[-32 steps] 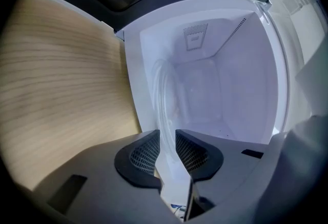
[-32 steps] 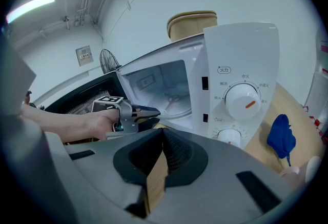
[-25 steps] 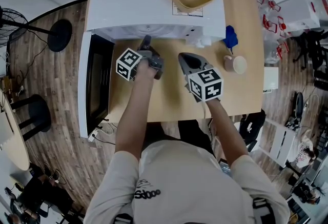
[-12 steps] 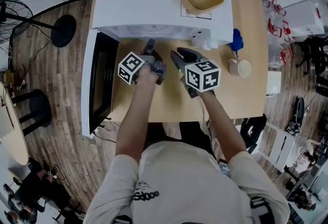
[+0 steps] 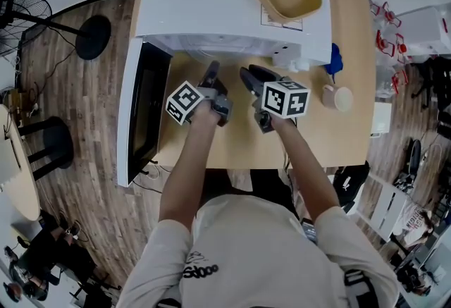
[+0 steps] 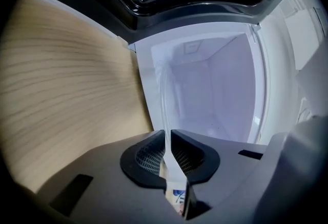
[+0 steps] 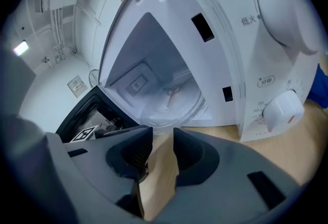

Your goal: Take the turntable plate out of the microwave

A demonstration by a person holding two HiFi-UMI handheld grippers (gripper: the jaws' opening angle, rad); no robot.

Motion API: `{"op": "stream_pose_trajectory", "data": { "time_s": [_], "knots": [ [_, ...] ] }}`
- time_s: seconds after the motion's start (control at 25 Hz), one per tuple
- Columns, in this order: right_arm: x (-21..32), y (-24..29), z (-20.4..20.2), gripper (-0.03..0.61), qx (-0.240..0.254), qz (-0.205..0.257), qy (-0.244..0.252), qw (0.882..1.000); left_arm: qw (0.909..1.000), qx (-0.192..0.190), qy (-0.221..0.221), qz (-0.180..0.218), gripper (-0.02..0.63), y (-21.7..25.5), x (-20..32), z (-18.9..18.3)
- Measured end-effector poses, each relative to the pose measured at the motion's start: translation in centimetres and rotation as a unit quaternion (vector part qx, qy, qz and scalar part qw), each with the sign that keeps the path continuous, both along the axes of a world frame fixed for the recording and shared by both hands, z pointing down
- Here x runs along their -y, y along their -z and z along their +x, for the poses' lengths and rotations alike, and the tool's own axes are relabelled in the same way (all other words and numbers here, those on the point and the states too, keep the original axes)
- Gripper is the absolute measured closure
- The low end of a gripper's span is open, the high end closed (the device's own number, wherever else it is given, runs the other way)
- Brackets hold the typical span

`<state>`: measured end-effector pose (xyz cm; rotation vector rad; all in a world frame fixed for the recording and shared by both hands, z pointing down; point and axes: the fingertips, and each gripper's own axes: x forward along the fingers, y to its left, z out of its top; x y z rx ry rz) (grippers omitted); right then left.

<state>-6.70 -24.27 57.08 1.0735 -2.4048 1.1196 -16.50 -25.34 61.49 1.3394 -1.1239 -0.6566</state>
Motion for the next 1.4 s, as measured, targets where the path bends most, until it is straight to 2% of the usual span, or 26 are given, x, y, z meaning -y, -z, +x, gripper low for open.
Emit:
{"op": "stream_pose_trajectory", "data": {
  "time_s": [0.12, 0.24, 0.28, 0.32, 0.44, 0.64, 1.04, 1.32, 1.4],
  "knots": [
    [0.1, -0.3, -0.1, 0.471, 0.008, -0.005, -0.003, 1.0, 1.0, 0.006, -0.004, 0.005, 0.563, -0.1, 0.5, 0.1],
    [0.1, -0.3, -0.3, 0.471, 0.008, -0.003, -0.002, 1.0, 0.9998, -0.005, -0.011, 0.018, 0.455, 0.0, 1.8, 0.2],
    [0.0, -0.2, -0.4, 0.471, 0.006, -0.002, 0.0, 1.0, 0.9996, -0.01, -0.012, 0.023, 0.445, 0.0, 2.2, 0.2],
    [0.0, -0.2, -0.4, 0.471, 0.005, -0.002, 0.002, 1.0, 0.9995, -0.013, -0.012, 0.025, 0.447, 0.0, 2.7, 0.1],
    [-0.2, -0.5, -0.1, 0.471, -0.005, -0.001, 0.007, 1.0, 0.9997, -0.013, -0.015, 0.017, 0.538, -0.4, 3.2, 0.2],
    [-0.4, -1.3, -0.1, 0.471, -0.01, -0.007, 0.016, 1.0, 0.999, -0.028, -0.024, 0.024, 0.548, -0.4, 2.7, 0.6],
    [0.1, -2.6, -0.9, 0.443, 0.065, -0.041, -0.02, 0.997, 0.9972, -0.037, -0.055, 0.035, 0.554, -0.3, -0.5, 0.7],
    [-0.6, -3.3, -1.0, 0.42, 0.08, -0.057, -0.029, 0.995, 0.9924, -0.088, -0.06, 0.06, 0.56, 0.6, -1.0, 1.4],
    [-0.7, -3.8, -1.1, 0.419, 0.09, -0.063, -0.033, 0.993, 0.9916, -0.091, -0.069, 0.062, 0.561, 0.6, -1.5, 1.6]
  ]
}}
